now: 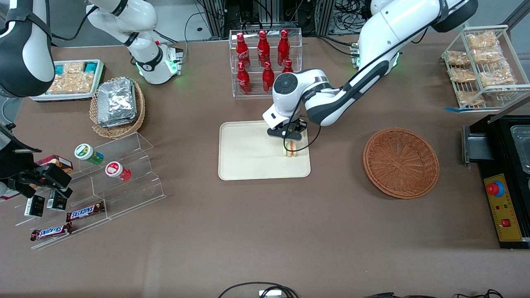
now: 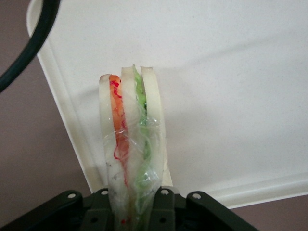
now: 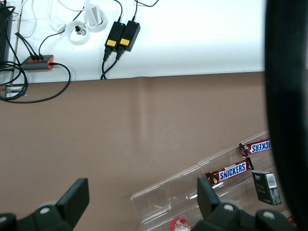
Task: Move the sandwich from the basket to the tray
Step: 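Carry the sandwich over the cream tray and lower it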
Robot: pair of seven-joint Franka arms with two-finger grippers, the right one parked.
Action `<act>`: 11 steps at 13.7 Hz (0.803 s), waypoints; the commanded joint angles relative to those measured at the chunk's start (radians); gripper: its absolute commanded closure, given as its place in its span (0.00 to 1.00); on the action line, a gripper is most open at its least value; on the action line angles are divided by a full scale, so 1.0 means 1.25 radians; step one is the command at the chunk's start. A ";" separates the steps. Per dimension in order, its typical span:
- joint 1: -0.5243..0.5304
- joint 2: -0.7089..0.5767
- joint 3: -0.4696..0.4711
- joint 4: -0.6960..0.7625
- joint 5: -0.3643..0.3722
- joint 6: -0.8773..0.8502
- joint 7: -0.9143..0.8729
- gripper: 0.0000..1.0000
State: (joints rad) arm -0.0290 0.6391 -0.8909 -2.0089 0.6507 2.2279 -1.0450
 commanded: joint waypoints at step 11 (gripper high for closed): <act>-0.011 0.032 0.011 0.123 0.032 -0.110 -0.151 0.00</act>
State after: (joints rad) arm -0.0366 0.6748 -0.8764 -1.9414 0.6850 2.1772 -1.2069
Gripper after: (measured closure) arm 0.009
